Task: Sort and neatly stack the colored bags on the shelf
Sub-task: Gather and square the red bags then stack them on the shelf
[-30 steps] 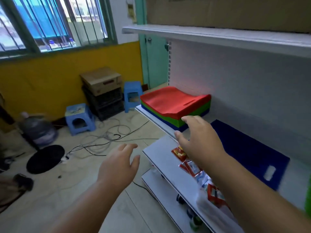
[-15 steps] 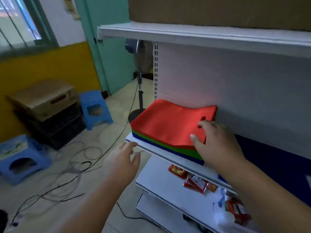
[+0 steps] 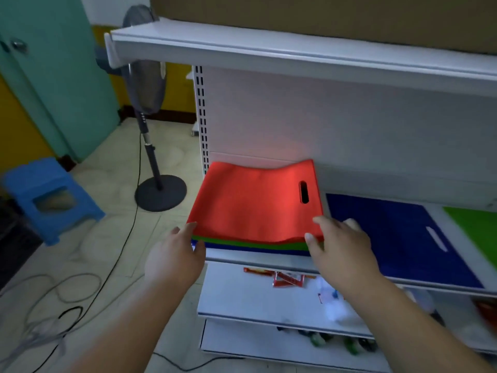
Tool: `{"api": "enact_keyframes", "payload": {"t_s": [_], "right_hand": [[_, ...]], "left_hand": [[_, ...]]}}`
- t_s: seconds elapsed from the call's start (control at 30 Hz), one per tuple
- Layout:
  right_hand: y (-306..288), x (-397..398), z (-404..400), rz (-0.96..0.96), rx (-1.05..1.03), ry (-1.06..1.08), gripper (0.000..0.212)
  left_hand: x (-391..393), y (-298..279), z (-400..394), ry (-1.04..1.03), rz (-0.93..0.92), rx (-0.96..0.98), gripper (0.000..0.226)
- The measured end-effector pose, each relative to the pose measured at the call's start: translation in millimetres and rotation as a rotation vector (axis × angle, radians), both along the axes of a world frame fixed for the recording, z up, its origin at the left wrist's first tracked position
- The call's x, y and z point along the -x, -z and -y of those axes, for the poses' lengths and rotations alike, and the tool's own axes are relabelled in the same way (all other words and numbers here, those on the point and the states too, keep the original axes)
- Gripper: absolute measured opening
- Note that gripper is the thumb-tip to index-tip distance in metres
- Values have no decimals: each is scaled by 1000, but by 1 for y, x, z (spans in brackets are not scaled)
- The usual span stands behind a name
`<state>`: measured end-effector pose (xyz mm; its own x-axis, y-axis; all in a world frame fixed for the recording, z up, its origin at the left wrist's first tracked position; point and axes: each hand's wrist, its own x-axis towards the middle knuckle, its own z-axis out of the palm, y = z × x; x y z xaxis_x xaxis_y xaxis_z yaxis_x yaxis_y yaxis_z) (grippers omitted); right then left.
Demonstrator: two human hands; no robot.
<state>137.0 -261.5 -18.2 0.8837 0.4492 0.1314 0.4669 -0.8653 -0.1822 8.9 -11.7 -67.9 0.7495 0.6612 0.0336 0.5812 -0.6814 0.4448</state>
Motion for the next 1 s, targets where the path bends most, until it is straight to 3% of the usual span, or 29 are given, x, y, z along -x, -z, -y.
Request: {"api": "enact_keyframes", "payload": {"t_s": [0.3,0.57,0.7,0.87,1.0], "right_hand": [[5,8,-7,-12,-215,-29,30],[11,24,-12,2,-240,17,24],[16,40,-17,30,-353,174,27],[15,37,-28,-254,-439,300,46],[8,36,-33,-367,-447,216,38]], "left_hand": [[4,3,-18,-56,155,41,16],[-12,-2,-52,-54,161,77,3],[3,-6,-64,-13,189,220,14],[4,-1,-76,108,119,591,32],[10,-1,-75,160,109,558,35]]}}
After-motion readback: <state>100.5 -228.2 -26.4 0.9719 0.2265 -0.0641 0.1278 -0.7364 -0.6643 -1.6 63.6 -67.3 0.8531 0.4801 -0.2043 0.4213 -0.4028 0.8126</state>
